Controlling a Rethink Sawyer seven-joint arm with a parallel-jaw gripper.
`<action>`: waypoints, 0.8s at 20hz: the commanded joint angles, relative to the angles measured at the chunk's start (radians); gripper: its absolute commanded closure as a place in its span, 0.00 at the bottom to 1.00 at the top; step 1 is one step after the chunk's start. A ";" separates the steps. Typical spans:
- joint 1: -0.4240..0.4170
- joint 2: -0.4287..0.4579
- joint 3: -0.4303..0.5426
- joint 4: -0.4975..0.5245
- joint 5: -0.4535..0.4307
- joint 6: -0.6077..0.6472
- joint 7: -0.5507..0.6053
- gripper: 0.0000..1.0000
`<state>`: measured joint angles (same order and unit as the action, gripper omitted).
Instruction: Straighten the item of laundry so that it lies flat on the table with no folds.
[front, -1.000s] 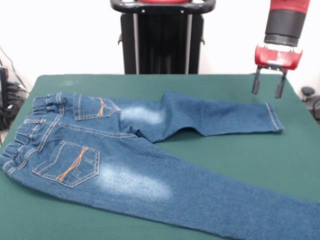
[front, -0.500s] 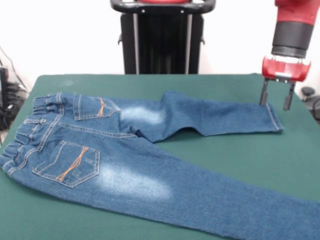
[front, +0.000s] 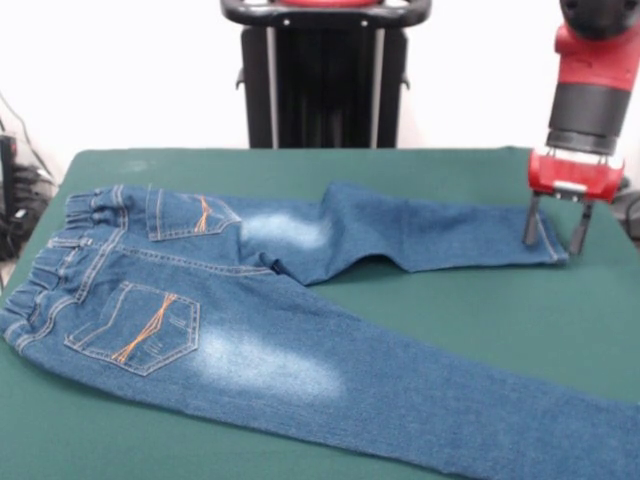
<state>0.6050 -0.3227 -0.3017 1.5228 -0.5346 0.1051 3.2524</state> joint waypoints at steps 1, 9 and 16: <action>0.016 0.082 0.063 -0.079 0.058 0.054 0.006 0.00; 0.045 0.111 0.051 -0.079 0.069 0.029 0.023 0.00; 0.061 0.117 0.040 -0.079 0.090 0.031 0.038 0.00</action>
<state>0.6402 -0.2780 -0.3376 1.4908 -0.5169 0.1055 3.2524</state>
